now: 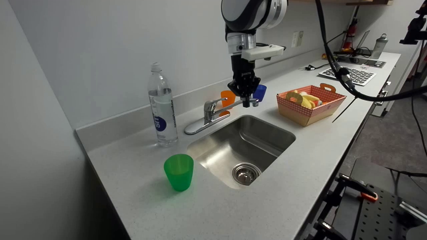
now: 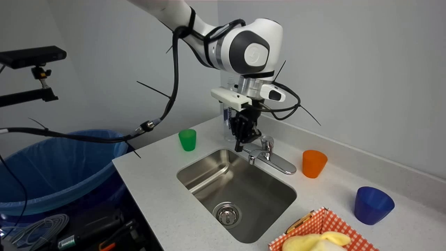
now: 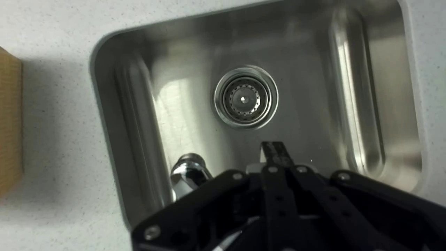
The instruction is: Move the faucet to the right
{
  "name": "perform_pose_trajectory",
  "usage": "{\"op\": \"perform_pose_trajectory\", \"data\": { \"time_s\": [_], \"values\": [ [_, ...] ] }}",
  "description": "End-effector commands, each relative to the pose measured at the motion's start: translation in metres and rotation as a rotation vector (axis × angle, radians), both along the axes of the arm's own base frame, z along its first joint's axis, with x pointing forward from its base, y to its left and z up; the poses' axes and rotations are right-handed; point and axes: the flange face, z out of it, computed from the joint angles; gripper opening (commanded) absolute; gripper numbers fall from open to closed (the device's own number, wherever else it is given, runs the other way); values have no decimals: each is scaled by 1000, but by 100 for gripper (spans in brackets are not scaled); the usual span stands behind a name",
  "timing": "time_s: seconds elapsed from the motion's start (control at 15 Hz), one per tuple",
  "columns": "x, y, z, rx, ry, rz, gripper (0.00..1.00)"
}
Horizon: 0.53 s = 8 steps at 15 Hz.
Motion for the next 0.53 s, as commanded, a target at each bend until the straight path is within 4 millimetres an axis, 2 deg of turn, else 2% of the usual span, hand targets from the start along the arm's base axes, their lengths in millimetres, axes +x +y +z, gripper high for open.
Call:
{"op": "perform_pose_trajectory", "data": {
  "time_s": [0.0, 0.47],
  "values": [
    [-8, -11, -9, 24, 57, 119, 0],
    [-1, -33, -4, -84, 56, 178, 0]
  ]
}}
